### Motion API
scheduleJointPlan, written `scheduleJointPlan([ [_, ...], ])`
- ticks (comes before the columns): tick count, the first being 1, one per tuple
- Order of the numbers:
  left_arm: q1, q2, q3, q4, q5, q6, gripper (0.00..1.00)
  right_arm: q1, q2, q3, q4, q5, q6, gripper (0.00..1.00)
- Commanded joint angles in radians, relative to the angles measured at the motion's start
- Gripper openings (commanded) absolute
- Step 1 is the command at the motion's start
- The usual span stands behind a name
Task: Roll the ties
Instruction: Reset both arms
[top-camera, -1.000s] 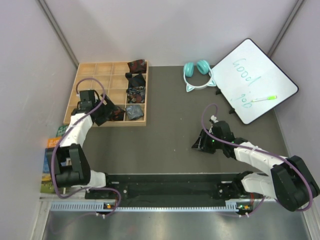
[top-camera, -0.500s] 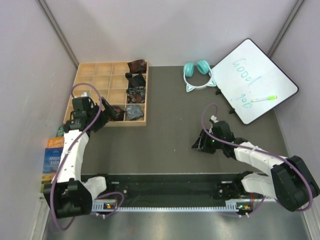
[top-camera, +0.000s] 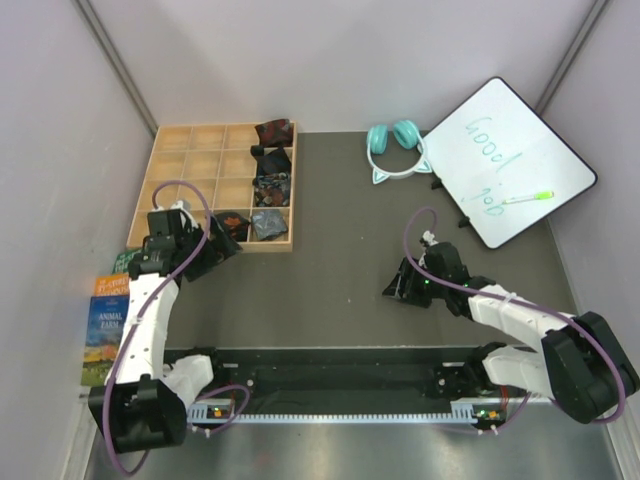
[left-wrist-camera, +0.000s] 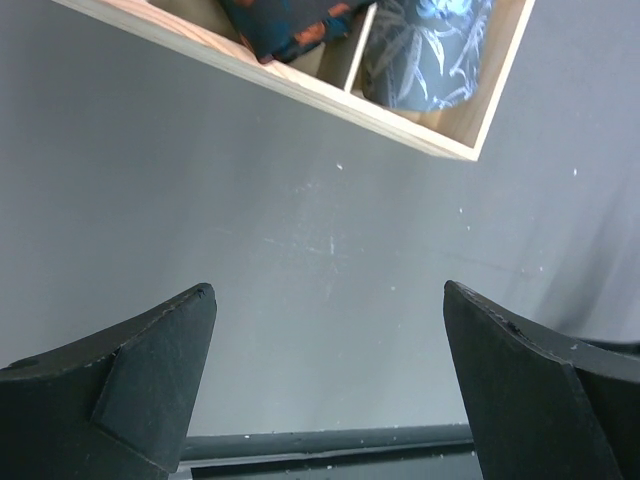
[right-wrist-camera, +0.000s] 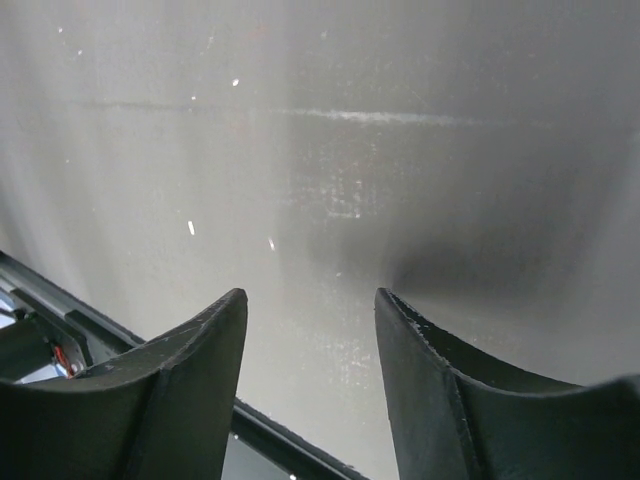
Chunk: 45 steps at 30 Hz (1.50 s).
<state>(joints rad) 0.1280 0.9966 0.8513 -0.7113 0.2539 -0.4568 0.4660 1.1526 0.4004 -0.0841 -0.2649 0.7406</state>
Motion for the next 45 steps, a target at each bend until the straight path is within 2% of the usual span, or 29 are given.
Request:
scheduleJointPlan([
  [1, -0.001, -0.006, -0.026, 0.032, 0.051, 0.013, 0.99, -0.009, -0.04, -0.023, 0.07, 0.032, 0.02, 0.57],
  [3, 0.001, 0.017, -0.011, 0.013, 0.051, 0.017, 0.99, 0.002, -0.068, -0.032, 0.076, 0.055, 0.026, 0.6],
  [4, 0.001, 0.019, -0.011, 0.016, 0.048, 0.017, 0.99, 0.008, -0.076, -0.035, 0.076, 0.067, 0.034, 0.66],
  [5, 0.001, 0.014, -0.014, 0.019, 0.05, 0.015, 0.99, 0.028, -0.089, -0.038, 0.078, 0.085, 0.036, 0.78],
  [9, 0.002, -0.004, -0.018, 0.033, 0.073, 0.018, 0.99, 0.066, -0.103, -0.032, 0.076, 0.133, 0.039, 0.99],
  [14, 0.001, 0.004, -0.021, 0.049, 0.107, 0.02, 0.99, 0.079, -0.082, -0.008, 0.034, 0.173, 0.054, 0.99],
  [27, -0.001, 0.033, -0.035, 0.067, 0.136, 0.01, 0.99, 0.08, -0.113, 0.048, 0.007, 0.142, 0.071, 0.99],
  [36, -0.002, 0.054, -0.035, 0.072, 0.087, -0.002, 0.99, 0.08, -0.237, -0.046, 0.147, 0.104, 0.063, 0.99],
  [39, -0.002, 0.069, -0.034, 0.099, 0.026, -0.014, 0.99, 0.082, -0.235, -0.052, 0.149, 0.102, 0.06, 0.99],
  [41, -0.002, 0.071, -0.049, 0.136, -0.076, -0.014, 0.99, 0.082, -0.248, -0.064, 0.158, 0.093, 0.049, 0.99],
  [44, -0.002, 0.031, -0.118, 0.297, -0.166, -0.003, 0.99, 0.082, -0.295, -0.109, 0.208, 0.078, 0.039, 0.99],
  [45, -0.002, 0.004, -0.148, 0.364, -0.174, -0.002, 0.99, 0.082, -0.316, -0.129, 0.271, 0.075, 0.039, 0.99],
])
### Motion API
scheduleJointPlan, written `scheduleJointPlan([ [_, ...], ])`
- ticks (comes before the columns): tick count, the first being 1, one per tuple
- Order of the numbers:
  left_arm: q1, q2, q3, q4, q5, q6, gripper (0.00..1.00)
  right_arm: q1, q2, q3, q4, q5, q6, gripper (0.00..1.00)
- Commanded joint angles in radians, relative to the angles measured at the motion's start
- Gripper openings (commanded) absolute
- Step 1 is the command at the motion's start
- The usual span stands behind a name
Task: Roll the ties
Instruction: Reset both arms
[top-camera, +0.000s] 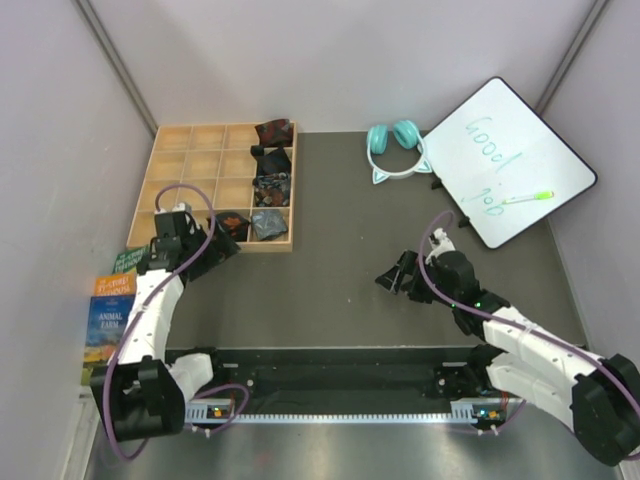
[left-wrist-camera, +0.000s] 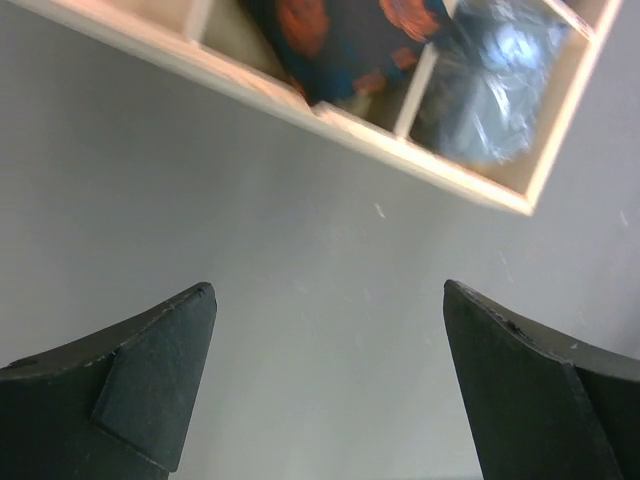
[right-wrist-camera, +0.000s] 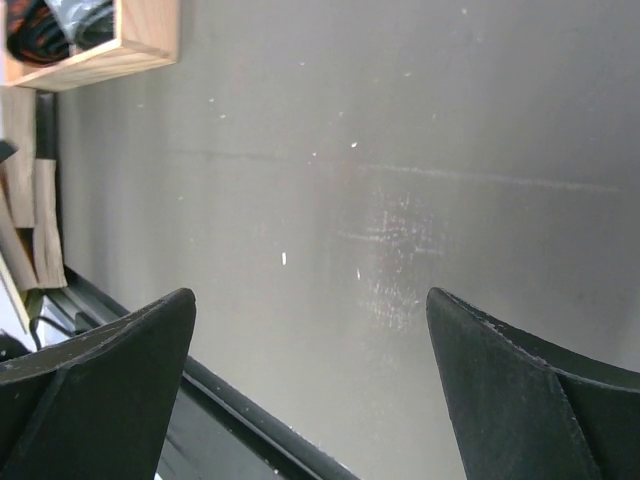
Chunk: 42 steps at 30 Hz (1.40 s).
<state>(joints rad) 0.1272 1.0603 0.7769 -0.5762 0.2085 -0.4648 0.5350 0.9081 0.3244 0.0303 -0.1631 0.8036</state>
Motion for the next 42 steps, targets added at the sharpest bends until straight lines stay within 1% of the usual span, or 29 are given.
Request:
scheduleJointPlan([
  [1, -0.001, -0.075, -0.085, 0.257, -0.136, 0.008, 0.99, 0.013, -0.113, -0.07, 0.181, -0.027, -0.026, 0.99],
  [3, -0.001, -0.133, -0.109, 0.3, -0.13, 0.014, 0.99, 0.013, -0.164, -0.103, 0.21, -0.012, -0.043, 0.99],
  [4, -0.001, -0.158, -0.119, 0.311, -0.124, 0.018, 0.99, 0.013, -0.187, -0.105, 0.201, 0.023, -0.055, 0.99],
  [5, -0.003, -0.187, -0.126, 0.317, -0.115, 0.043, 0.98, 0.013, -0.245, -0.099, 0.189, 0.049, -0.073, 0.99],
  [6, -0.004, -0.251, -0.146, 0.323, -0.107, 0.058, 0.98, 0.011, -0.27, -0.091, 0.175, 0.081, -0.11, 0.99],
  [7, -0.006, -0.288, -0.157, 0.326, -0.109, 0.092, 0.97, 0.013, -0.297, -0.072, 0.137, 0.159, -0.124, 0.99],
  [9, -0.005, -0.405, -0.186, 0.323, -0.084, 0.121, 0.97, 0.011, -0.343, -0.055, 0.112, 0.25, -0.165, 0.99],
  [10, -0.014, -0.443, -0.194, 0.32, -0.063, 0.152, 0.98, 0.013, -0.35, -0.038, 0.114, 0.32, -0.182, 0.99],
  [12, -0.043, -0.532, -0.209, 0.309, -0.069, 0.153, 0.98, 0.013, -0.338, -0.019, 0.12, 0.4, -0.228, 0.99],
  [13, -0.055, -0.555, -0.214, 0.291, -0.069, 0.135, 0.98, 0.013, -0.328, -0.006, 0.143, 0.481, -0.245, 0.99],
  [14, -0.058, -0.572, -0.22, 0.283, -0.063, 0.13, 0.97, 0.007, -0.313, 0.001, 0.164, 0.513, -0.27, 0.99],
  [15, -0.064, -0.585, -0.219, 0.27, -0.048, 0.132, 0.97, -0.001, -0.284, 0.007, 0.19, 0.534, -0.332, 0.99],
  [17, -0.084, -0.589, -0.208, 0.253, -0.05, 0.141, 0.95, -0.033, -0.246, 0.024, 0.271, 0.525, -0.404, 0.99],
  [20, -0.1, -0.611, -0.195, 0.248, -0.07, 0.141, 0.95, -0.04, -0.172, 0.041, 0.345, 0.534, -0.59, 0.99],
  [21, -0.109, -0.621, -0.202, 0.251, -0.078, 0.138, 0.95, -0.04, -0.134, 0.038, 0.361, 0.571, -0.689, 0.99],
  [22, -0.122, -0.628, -0.206, 0.254, -0.081, 0.132, 0.95, -0.041, -0.118, 0.027, 0.378, 0.603, -0.725, 0.99],
  [24, -0.124, -0.641, -0.205, 0.256, -0.07, 0.132, 0.96, -0.067, -0.088, 0.005, 0.44, 0.651, -0.788, 0.99],
  [26, -0.124, -0.648, -0.194, 0.243, -0.055, 0.132, 0.98, -0.087, -0.057, -0.037, 0.485, 0.677, -0.796, 0.99],
  [27, -0.124, -0.657, -0.171, 0.218, -0.055, 0.13, 0.99, -0.111, -0.046, -0.054, 0.541, 0.694, -0.791, 0.99],
  [29, -0.124, -0.663, -0.142, 0.191, -0.069, 0.12, 0.99, -0.13, -0.025, -0.1, 0.591, 0.698, -0.794, 0.99],
  [31, -0.124, -0.665, -0.13, 0.168, -0.069, 0.123, 0.99, -0.17, -0.002, -0.139, 0.693, 0.689, -0.799, 0.99],
  [33, -0.155, -0.66, -0.113, 0.154, -0.07, 0.143, 0.99, -0.199, 0.05, -0.162, 0.77, 0.662, -0.794, 0.99],
  [34, -0.165, -0.66, -0.111, 0.145, -0.078, 0.164, 0.99, -0.232, 0.075, -0.183, 0.857, 0.649, -0.788, 0.99],
  [35, -0.172, -0.674, -0.116, 0.147, -0.086, 0.175, 0.99, -0.25, 0.127, -0.188, 0.882, 0.64, -0.785, 0.99],
  [36, -0.175, -0.683, -0.122, 0.151, -0.101, 0.181, 0.99, -0.268, 0.146, -0.177, 0.852, 0.607, -0.744, 0.99],
  [38, -0.187, -0.694, -0.122, 0.147, -0.112, 0.187, 0.99, -0.296, 0.205, -0.18, 0.93, 0.585, -0.736, 0.99],
  [40, -0.195, -0.698, -0.12, 0.145, -0.112, 0.193, 0.99, -0.297, 0.227, -0.136, 0.832, 0.519, -0.738, 0.99],
  [41, -0.199, -0.7, -0.123, 0.142, -0.118, 0.193, 0.99, -0.299, 0.239, -0.137, 0.865, 0.493, -0.759, 0.99],
  [42, -0.201, -0.703, -0.123, 0.144, -0.118, 0.193, 0.99, -0.299, 0.236, -0.128, 0.84, 0.437, -0.777, 0.99],
])
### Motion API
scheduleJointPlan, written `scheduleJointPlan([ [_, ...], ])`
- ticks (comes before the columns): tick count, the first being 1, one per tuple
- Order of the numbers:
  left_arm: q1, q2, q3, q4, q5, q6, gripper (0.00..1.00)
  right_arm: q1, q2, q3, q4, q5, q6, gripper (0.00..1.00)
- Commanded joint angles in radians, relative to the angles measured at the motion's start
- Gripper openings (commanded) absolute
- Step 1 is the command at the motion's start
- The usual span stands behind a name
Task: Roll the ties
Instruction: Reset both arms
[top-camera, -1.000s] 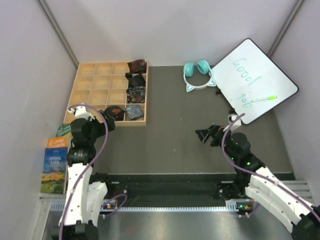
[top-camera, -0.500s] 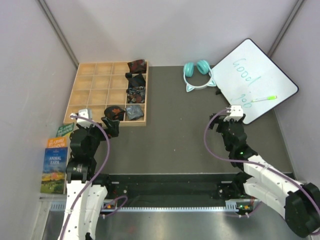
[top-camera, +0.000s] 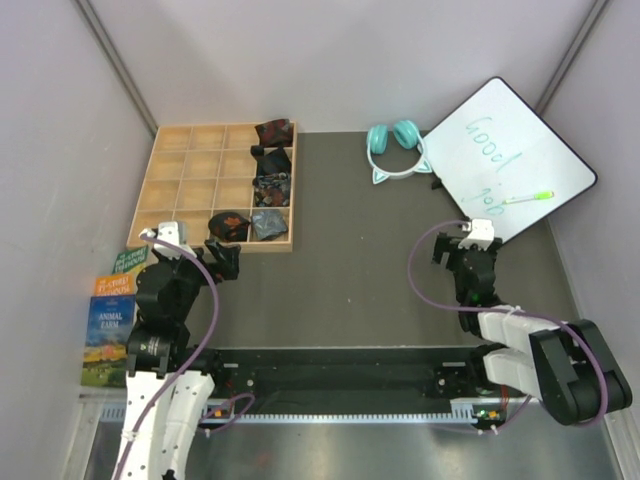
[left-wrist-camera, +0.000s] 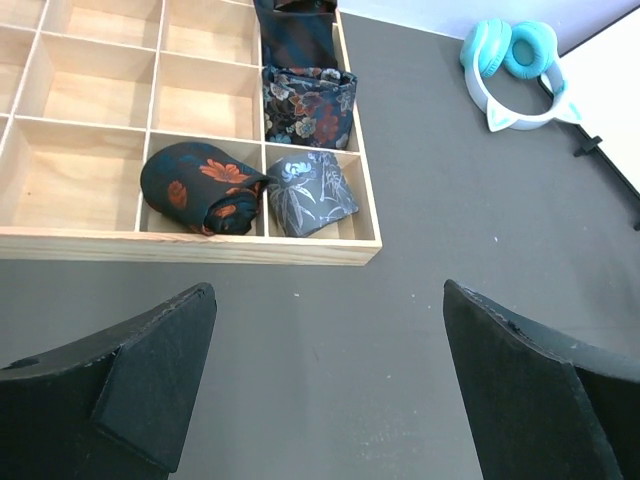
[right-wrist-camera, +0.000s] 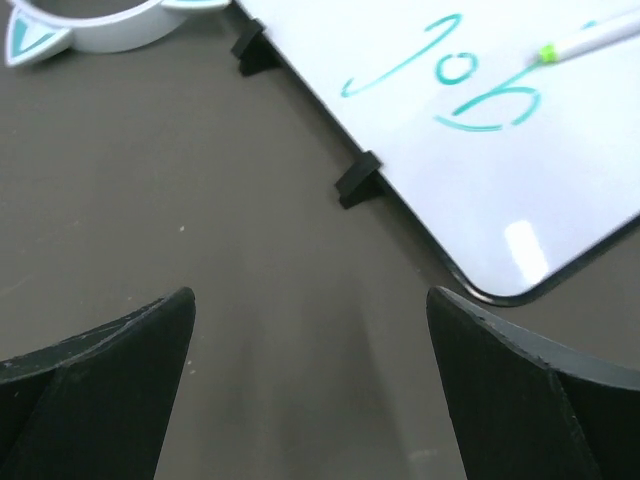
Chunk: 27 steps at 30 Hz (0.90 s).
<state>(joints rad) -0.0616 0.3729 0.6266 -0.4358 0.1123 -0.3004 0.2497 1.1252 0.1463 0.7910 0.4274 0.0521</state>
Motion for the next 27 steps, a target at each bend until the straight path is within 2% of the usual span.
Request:
scheduleJointPlan([
  [1, -0.015, -0.017, 0.025, 0.002, -0.022, 0.03, 0.99, -0.013, 0.021, 0.049, 0.08, -0.179, -0.035, 0.99],
  [5, -0.015, -0.022, 0.024, 0.003, -0.011, 0.032, 0.99, -0.013, 0.005, 0.024, 0.122, -0.294, -0.092, 0.99],
  [11, -0.018, -0.022, 0.024, -0.001, -0.011, 0.038, 0.99, -0.013, 0.002, 0.024, 0.119, -0.294, -0.09, 0.99],
  [15, -0.018, -0.02, 0.024, -0.004, -0.008, 0.037, 0.99, -0.012, -0.062, -0.054, 0.175, -0.201, -0.06, 0.99],
  [18, -0.018, -0.02, 0.024, -0.003, 0.0, 0.035, 0.99, -0.03, -0.108, -0.096, 0.226, -0.203, -0.021, 0.99],
  [21, -0.024, -0.011, 0.025, -0.004, 0.003, 0.044, 0.99, -0.05, -0.2, -0.064, 0.115, -0.15, -0.027, 0.99],
  [23, -0.024, -0.011, 0.024, -0.006, 0.003, 0.044, 0.99, -0.088, -0.223, -0.033, 0.05, -0.174, -0.037, 0.99],
  [27, -0.024, -0.009, 0.022, -0.003, 0.004, 0.046, 0.99, -0.176, -0.104, 0.009, 0.103, -0.281, -0.047, 0.99],
])
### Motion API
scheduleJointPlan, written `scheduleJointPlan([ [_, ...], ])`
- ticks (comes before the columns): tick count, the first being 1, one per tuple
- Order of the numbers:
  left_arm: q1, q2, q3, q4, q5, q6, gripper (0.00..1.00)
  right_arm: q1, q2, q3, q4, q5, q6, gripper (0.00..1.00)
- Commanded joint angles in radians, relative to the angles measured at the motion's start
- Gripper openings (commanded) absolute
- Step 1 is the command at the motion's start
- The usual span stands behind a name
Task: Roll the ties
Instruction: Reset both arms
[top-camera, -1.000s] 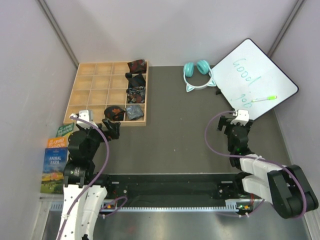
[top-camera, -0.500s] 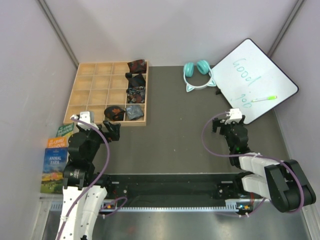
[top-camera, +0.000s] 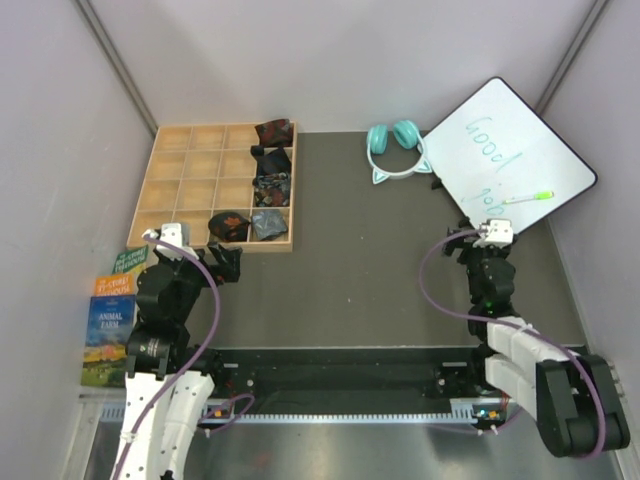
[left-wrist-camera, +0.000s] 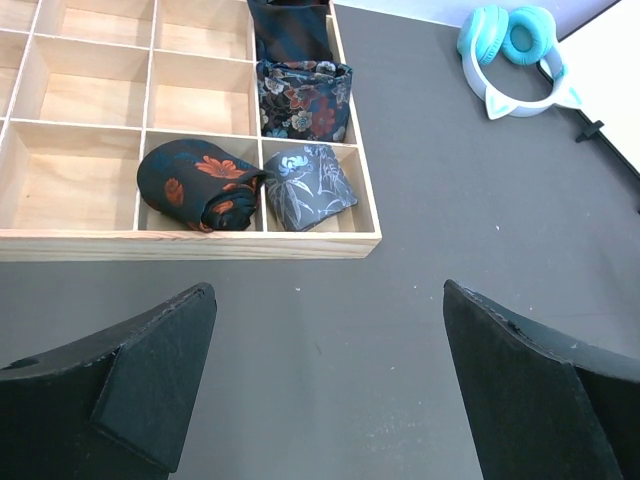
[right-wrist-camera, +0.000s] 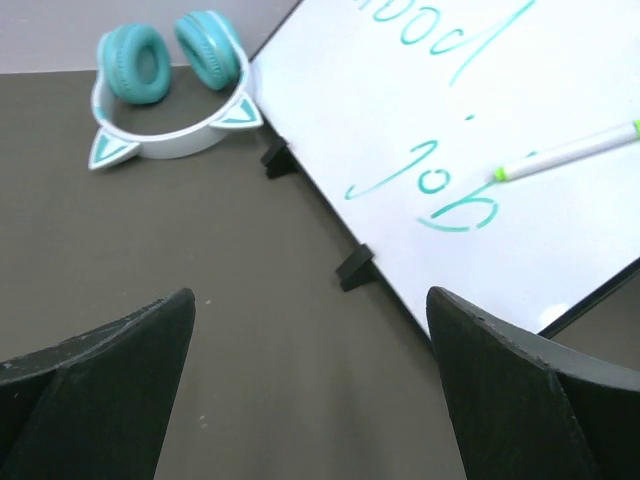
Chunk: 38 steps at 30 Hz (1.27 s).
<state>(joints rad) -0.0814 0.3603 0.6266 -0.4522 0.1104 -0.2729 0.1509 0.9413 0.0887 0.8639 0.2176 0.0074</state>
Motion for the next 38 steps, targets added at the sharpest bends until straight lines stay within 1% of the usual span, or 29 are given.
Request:
scheduleJointPlan([
  [1, -0.004, 0.002, 0.022, 0.012, 0.008, 0.018, 0.99, -0.097, 0.149, 0.05, 0.081, -0.089, 0.009, 0.99],
  [2, -0.004, 0.003, 0.024, 0.012, 0.008, 0.018, 0.99, -0.12, 0.178, 0.027, 0.242, -0.131, 0.02, 0.99],
  [3, -0.006, 0.003, 0.022, 0.012, 0.008, 0.018, 0.99, -0.141, 0.22, -0.03, 0.33, -0.136, 0.022, 0.99],
  [5, -0.006, 0.008, 0.022, 0.01, 0.012, 0.017, 0.99, -0.174, 0.351, -0.075, 0.5, -0.165, 0.043, 0.99],
  [6, -0.006, 0.008, 0.024, 0.012, 0.017, 0.014, 0.99, -0.178, 0.405, -0.082, 0.632, -0.172, 0.046, 0.99],
  [7, -0.004, 0.011, 0.024, 0.015, 0.02, 0.014, 0.99, -0.18, 0.494, -0.083, 0.72, -0.181, 0.043, 0.99],
  [8, -0.004, 0.012, 0.022, 0.015, 0.021, 0.014, 0.99, -0.179, 0.482, -0.11, 0.74, -0.188, 0.034, 0.99],
  [9, -0.004, 0.012, 0.022, 0.015, 0.021, 0.014, 0.99, -0.178, 0.449, -0.093, 0.586, -0.185, 0.037, 0.99],
  [10, -0.006, 0.015, 0.022, 0.017, 0.021, 0.014, 0.99, -0.178, 0.412, -0.055, 0.493, -0.185, 0.037, 0.99],
  [11, -0.006, 0.016, 0.021, 0.015, 0.023, 0.012, 0.99, -0.18, 0.396, -0.028, 0.438, -0.199, 0.031, 0.99],
  [13, -0.006, 0.019, 0.022, 0.015, 0.026, 0.009, 0.99, -0.18, 0.421, 0.031, 0.379, -0.201, 0.031, 0.99],
  [16, -0.004, 0.023, 0.022, 0.015, 0.014, -0.009, 0.99, -0.18, 0.415, 0.104, 0.227, -0.169, 0.042, 0.99],
  [18, -0.004, 0.028, 0.021, 0.01, -0.011, -0.044, 0.99, -0.18, 0.409, 0.111, 0.218, -0.214, 0.023, 0.99],
  [21, -0.004, 0.043, 0.025, 0.007, 0.009, -0.043, 0.99, -0.179, 0.413, 0.111, 0.225, -0.25, 0.011, 0.99],
  [38, -0.004, 0.08, 0.03, 0.003, 0.011, -0.057, 0.99, -0.18, 0.418, 0.114, 0.227, -0.25, 0.009, 0.99],
])
